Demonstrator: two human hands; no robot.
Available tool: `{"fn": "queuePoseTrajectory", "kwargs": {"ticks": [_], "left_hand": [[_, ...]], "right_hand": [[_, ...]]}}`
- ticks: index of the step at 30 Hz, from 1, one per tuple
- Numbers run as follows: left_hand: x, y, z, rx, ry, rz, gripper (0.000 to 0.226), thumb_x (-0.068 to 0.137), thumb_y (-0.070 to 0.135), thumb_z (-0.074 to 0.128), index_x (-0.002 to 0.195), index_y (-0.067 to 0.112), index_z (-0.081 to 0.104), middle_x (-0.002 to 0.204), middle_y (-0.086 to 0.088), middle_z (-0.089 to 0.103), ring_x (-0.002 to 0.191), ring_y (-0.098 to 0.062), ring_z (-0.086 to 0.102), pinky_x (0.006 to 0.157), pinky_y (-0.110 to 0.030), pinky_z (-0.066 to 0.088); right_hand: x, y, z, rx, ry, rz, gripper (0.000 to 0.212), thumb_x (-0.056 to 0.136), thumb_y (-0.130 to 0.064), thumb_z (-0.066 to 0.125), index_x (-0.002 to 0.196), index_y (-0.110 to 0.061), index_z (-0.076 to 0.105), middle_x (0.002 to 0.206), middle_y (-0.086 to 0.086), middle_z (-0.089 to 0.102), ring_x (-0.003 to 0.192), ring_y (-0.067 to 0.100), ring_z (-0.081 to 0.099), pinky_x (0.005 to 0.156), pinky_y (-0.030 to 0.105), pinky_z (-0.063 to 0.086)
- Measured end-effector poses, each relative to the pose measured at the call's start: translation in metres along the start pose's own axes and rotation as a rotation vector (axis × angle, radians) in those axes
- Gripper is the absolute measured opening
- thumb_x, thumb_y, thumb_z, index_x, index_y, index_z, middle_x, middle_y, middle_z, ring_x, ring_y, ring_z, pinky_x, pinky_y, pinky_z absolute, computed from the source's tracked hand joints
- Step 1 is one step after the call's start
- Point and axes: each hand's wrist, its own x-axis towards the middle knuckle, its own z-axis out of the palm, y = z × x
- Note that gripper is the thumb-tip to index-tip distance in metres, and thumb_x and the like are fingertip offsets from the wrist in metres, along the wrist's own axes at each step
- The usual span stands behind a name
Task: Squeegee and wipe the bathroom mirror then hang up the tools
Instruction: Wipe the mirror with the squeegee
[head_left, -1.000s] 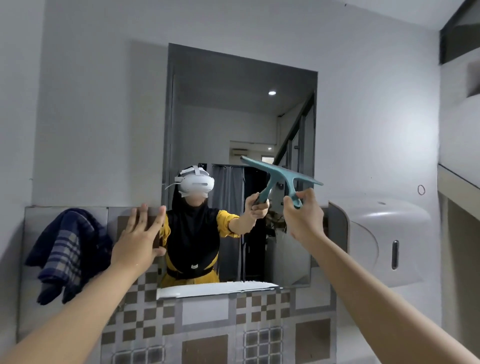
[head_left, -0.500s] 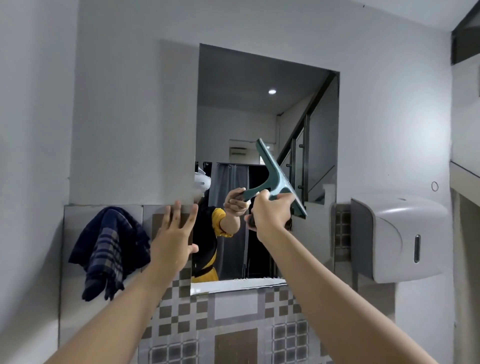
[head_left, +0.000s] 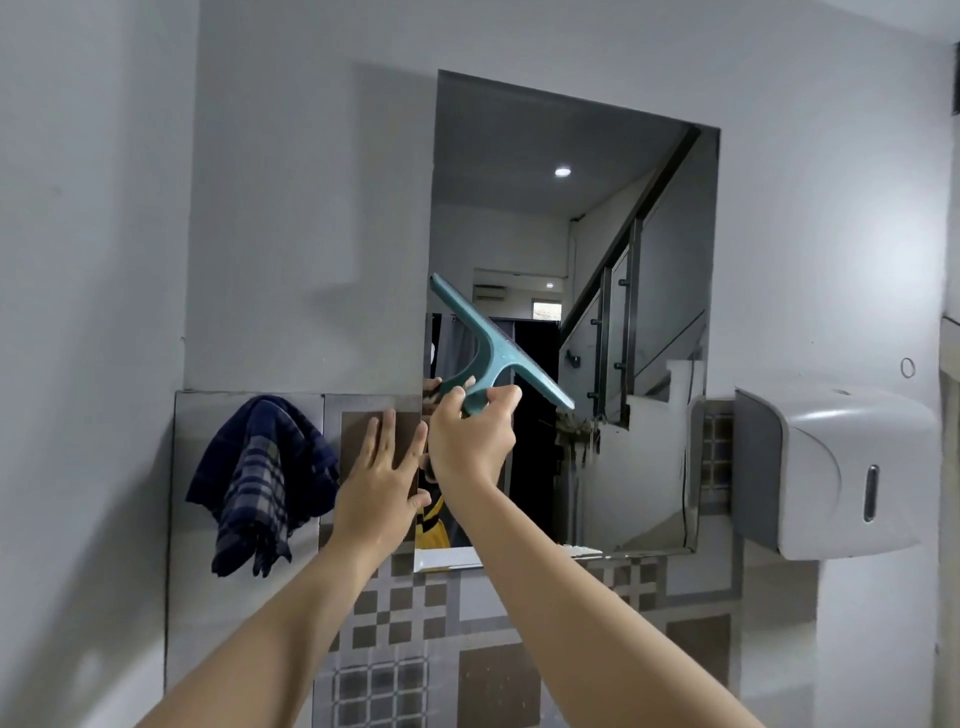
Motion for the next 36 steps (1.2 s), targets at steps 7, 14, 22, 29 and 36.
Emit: {"fn": "queuePoseTrajectory", "kwargs": {"ticks": [7,14,22,29,36], "left_hand": [[-0.018,-0.006,0.016,0.023,0.008,0.050,0.107,0.054,0.046,0.084,0.143,0.019,0.032,0.150,-0.021,0.027,0.137,-0.036,0.026,0.076,-0.038,0.059],[-0.022,-0.007,0.018,0.063,0.009,0.076,0.107,0.054,0.048,0.082,0.143,0.019,0.031,0.148,-0.020,0.030,0.136,-0.037,0.028,0.082,-0.040,0.056],[-0.021,-0.008,0.020,0.059,0.025,0.077,0.106,0.058,0.048,0.080,0.145,0.021,0.026,0.150,-0.019,0.025,0.137,-0.038,0.024,0.076,-0.039,0.059],[-0.021,-0.009,0.023,0.087,0.035,0.088,0.107,0.056,0.048,0.080,0.144,0.019,0.028,0.149,-0.021,0.026,0.136,-0.039,0.025,0.071,-0.041,0.059],[-0.019,-0.010,0.027,0.116,0.020,0.084,0.108,0.057,0.048,0.080,0.145,0.018,0.025,0.151,-0.022,0.023,0.136,-0.041,0.024,0.066,-0.041,0.060]], "right_hand": [[0.002,0.036,-0.039,-0.235,-0.069,-0.198,0.016,0.093,-0.029,0.058,0.102,-0.019,0.048,0.068,-0.009,0.055,0.047,0.013,0.053,0.047,0.035,0.051],[0.045,0.048,-0.100,-0.576,-0.157,-0.470,0.029,0.090,-0.030,0.065,0.116,-0.019,0.058,0.048,-0.011,0.046,0.038,0.002,0.035,0.040,0.020,0.028],[0.097,0.036,-0.144,-0.808,-0.231,-0.683,0.038,0.087,-0.036,0.067,0.123,-0.024,0.061,0.051,-0.017,0.040,0.041,0.003,0.036,0.042,0.020,0.026],[0.130,0.036,-0.186,-0.914,-0.226,-0.769,0.037,0.084,-0.034,0.071,0.119,-0.026,0.064,0.045,-0.017,0.033,0.039,0.008,0.036,0.045,0.020,0.030],[0.150,0.046,-0.230,-0.946,-0.194,-0.733,0.034,0.082,-0.033,0.072,0.115,-0.030,0.065,0.044,-0.009,0.036,0.040,0.007,0.034,0.044,0.023,0.029]]}}
